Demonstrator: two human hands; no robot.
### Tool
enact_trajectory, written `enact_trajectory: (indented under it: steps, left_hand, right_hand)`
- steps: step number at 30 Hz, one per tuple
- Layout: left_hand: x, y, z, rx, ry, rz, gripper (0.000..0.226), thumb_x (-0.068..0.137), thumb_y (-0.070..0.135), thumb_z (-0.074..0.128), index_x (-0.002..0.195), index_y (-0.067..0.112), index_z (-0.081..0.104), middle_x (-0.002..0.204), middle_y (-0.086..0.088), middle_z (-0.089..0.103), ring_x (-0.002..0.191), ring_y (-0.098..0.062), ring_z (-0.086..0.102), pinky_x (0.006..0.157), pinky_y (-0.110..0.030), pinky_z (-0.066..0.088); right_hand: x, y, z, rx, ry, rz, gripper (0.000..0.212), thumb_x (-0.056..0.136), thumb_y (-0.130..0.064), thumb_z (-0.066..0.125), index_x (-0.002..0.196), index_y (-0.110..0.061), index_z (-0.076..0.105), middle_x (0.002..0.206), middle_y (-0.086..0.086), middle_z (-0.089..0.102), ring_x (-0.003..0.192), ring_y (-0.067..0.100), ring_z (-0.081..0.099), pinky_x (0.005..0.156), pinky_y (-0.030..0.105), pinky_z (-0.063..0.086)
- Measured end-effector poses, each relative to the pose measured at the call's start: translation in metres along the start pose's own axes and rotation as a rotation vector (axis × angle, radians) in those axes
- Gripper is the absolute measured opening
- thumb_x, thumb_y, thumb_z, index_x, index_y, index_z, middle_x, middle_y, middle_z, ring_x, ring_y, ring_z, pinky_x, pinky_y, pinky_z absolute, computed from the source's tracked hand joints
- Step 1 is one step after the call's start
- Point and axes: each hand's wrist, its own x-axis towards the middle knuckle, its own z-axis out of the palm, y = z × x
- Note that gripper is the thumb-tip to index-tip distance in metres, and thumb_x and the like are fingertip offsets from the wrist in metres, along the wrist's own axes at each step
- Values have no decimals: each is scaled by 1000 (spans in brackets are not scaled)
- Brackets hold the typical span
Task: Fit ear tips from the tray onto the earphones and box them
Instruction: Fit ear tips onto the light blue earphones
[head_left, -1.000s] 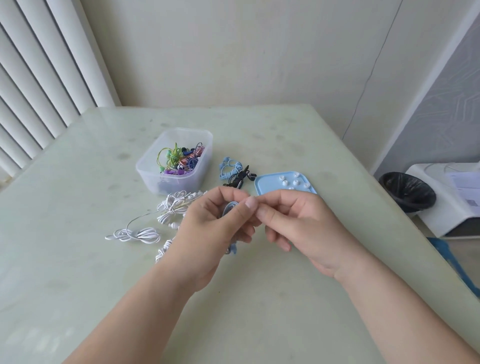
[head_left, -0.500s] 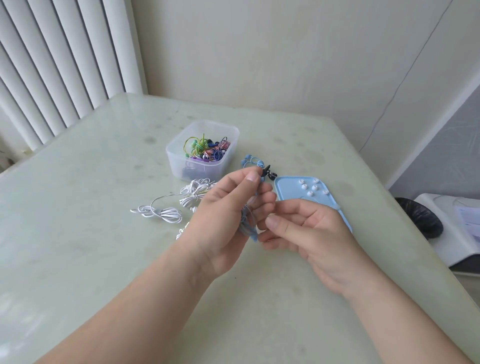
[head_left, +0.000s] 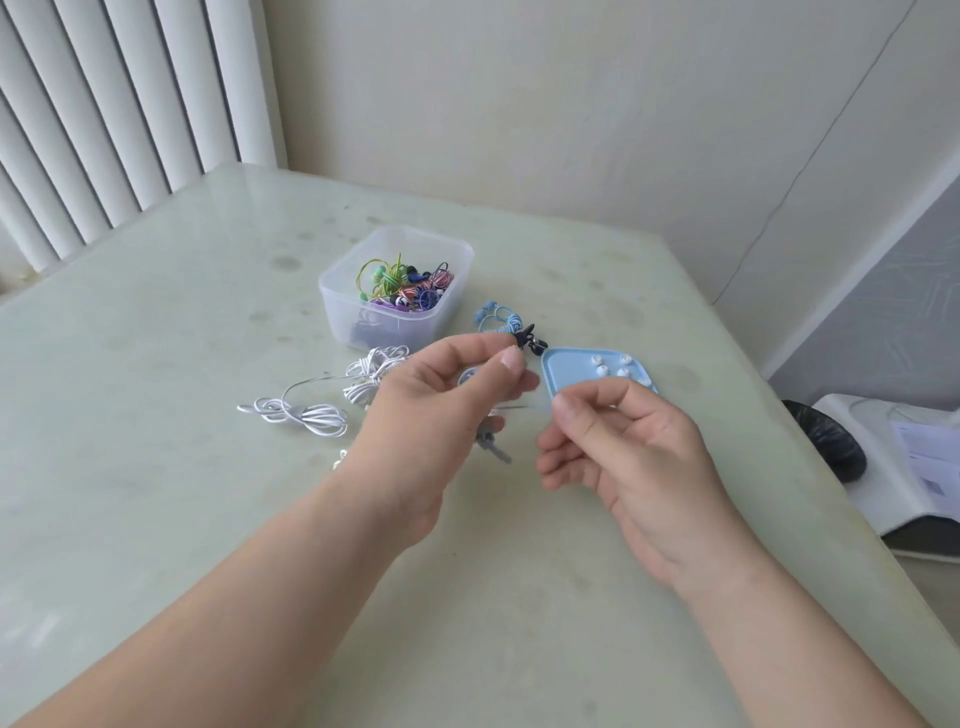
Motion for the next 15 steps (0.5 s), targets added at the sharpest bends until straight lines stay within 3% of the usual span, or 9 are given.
enact_trajectory:
  steps: [3,7,12,15]
  left_hand:
    - [-4,-3,2,187,-33,52,13,86,30,83,96,23,79,86,1,79,80,-16,66,78,-40,54]
    - [-4,-5,4,290,-55,104,11,88,33,81,90,23,80,84,-2,78,70,-14,62,61,-33,49]
    - [1,-11,1,170,-21,70,5,91,21,77,92,17,81,71,-2,74,78,-31,70,72,-40,54]
    - [1,-12,2,175,-14,50,9,94,16,74,101,18,80,82,-5,79,78,-18,73,79,-36,59]
  right_hand:
    - [-1,0,-1,-6,-12,-2,26,77,-23,76,94,-4,75,70,14,65,58,26,60,54,33,52]
    - [2,-4,-9,76,-89,74,35,81,-5,70,116,1,71,87,16,72,69,25,66,66,33,58]
    - [4,-1,-12,75,-74,79,29,84,-9,69,111,0,73,87,18,71,72,26,67,68,33,59]
    - [3,-2,-12,65,-50,77,24,90,-2,66,113,-3,72,83,17,67,71,27,64,66,34,57]
